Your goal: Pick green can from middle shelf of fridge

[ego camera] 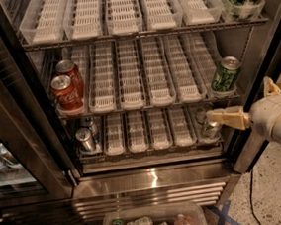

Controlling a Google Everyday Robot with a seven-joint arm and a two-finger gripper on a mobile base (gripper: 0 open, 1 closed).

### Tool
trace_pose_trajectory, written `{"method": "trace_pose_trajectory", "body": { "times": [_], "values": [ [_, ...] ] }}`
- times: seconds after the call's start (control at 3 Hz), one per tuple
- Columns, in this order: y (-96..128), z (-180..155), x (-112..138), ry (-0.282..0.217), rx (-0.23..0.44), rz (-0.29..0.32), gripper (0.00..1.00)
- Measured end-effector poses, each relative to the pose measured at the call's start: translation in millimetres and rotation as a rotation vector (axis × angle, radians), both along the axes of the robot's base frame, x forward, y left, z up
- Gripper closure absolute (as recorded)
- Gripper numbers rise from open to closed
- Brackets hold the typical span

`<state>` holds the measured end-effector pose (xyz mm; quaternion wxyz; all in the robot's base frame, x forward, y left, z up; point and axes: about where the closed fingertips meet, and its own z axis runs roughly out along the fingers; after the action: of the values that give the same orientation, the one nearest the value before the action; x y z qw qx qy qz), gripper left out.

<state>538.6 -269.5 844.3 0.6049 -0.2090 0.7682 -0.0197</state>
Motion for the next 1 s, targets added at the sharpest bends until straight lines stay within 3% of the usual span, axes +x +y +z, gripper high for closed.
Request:
{"method": "trace_pose_trajectory", "body": {
  "times": [0.33,0.67,1.0],
  "values": [
    [0,2,7,-0.045,-0.004,-0.006,0.2],
    [-1,6,19,-0.107,-0.004,-0.018,0.26],
    [-4,10,30,-0.164,-0.008,-0.036,0.23]
  ]
}}
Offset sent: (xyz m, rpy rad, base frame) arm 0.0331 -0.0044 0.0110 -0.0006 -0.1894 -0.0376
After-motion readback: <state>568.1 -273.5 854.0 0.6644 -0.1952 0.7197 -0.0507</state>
